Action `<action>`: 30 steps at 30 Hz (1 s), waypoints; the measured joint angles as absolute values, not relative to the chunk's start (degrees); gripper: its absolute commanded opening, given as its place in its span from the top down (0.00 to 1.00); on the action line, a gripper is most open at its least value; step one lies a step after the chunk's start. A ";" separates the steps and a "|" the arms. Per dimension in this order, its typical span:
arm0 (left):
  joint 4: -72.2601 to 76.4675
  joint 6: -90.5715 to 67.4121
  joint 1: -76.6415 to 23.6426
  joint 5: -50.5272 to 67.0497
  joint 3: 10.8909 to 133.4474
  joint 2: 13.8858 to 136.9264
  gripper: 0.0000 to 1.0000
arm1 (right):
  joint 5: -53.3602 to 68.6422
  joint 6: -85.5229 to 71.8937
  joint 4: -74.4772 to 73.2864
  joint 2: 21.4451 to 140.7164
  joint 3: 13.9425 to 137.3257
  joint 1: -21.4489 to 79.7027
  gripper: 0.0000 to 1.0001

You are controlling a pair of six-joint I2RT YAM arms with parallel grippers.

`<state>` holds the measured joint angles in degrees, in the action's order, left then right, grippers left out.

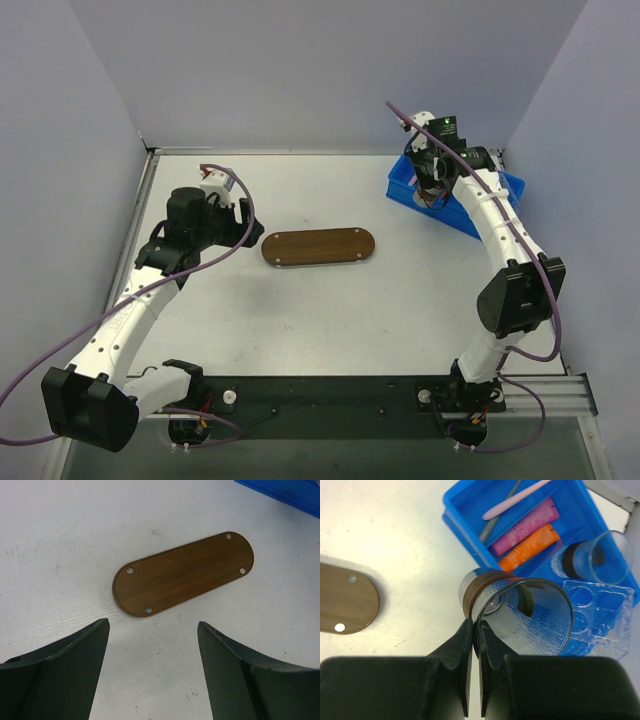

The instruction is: Prepare toiletry sets of a toothbrush and toothpaste on the tray

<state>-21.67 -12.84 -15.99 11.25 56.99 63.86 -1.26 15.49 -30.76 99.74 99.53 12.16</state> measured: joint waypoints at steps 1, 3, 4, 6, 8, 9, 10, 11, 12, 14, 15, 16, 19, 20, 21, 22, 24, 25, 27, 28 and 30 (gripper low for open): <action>-21.67 -12.84 -15.99 11.25 56.99 63.81 0.18 | -0.78 15.53 -30.59 99.37 98.65 12.71 1.00; -21.67 -12.84 -15.99 11.25 56.99 63.75 0.18 | 0.36 15.62 -29.47 98.48 96.12 13.89 1.00; -21.67 -12.86 -15.99 11.25 56.99 63.75 0.18 | 0.84 15.77 -28.84 98.02 94.70 14.61 1.00; -21.67 -12.86 -15.99 11.22 56.99 63.75 0.18 | 1.43 16.21 -27.24 97.23 91.68 16.49 1.00; -21.67 -12.86 -15.99 11.22 56.99 63.75 0.18 | 1.78 16.91 -26.28 96.82 89.54 18.57 1.00; -21.67 -12.86 -15.99 11.22 56.99 63.75 0.18 | 1.91 17.32 -25.56 96.71 88.49 19.86 1.00; -21.67 -12.84 -15.99 11.22 56.99 63.75 0.18 | 1.98 18.00 -24.88 96.62 87.46 21.26 1.00; -21.67 -12.86 -15.99 11.22 56.99 63.75 0.18 | 2.00 18.59 -24.25 96.60 86.70 22.61 1.00; -21.67 -12.86 -15.99 11.22 56.99 63.75 0.18 | 2.00 19.18 -23.73 96.60 86.15 23.99 1.00; -21.67 -12.86 -15.99 11.22 56.99 63.75 0.18 | 2.00 20.32 -22.87 96.60 85.45 26.33 1.00; -21.67 -12.86 -15.99 11.22 56.99 63.75 0.18 | 2.02 20.82 -22.44 96.60 85.30 27.57 1.00; -21.67 -12.86 -15.99 11.22 56.99 63.75 0.18 | 2.04 21.28 -22.02 96.60 85.27 28.60 1.00; -21.67 -12.86 -15.99 11.22 56.99 63.75 0.18 | 2.35 22.90 -20.73 96.60 85.27 31.00 1.00; -21.67 -12.86 -15.99 11.22 56.99 63.75 0.18 | 2.35 23.42 -20.36 96.60 85.27 31.62 1.00; -21.67 -12.86 -15.99 11.22 56.99 63.75 0.18 | 2.37 24.05 -20.10 96.64 85.27 32.25 1.00; -21.67 -12.86 -15.99 11.22 56.99 63.75 0.18 | 2.37 24.56 -19.90 96.71 85.27 32.88 1.00; -21.67 -12.86 -15.99 11.22 56.99 63.75 0.18 | 2.48 25.45 -19.68 96.90 85.27 34.02 1.00; -21.67 -12.86 -15.99 11.22 56.99 63.75 0.18 | 2.63 25.89 -19.49 97.10 85.27 34.59 1.00; -21.67 -12.86 -15.99 11.25 56.99 63.75 0.18 | 3.14 26.57 -19.20 97.54 85.25 35.44 1.00; -21.67 -12.86 -15.99 11.25 56.99 63.75 0.18 | 3.62 26.79 -19.09 97.78 85.25 35.83 1.00; -21.67 -12.86 -15.99 11.25 56.99 63.75 0.18 | 4.49 27.18 -19.03 98.15 85.25 36.62 1.00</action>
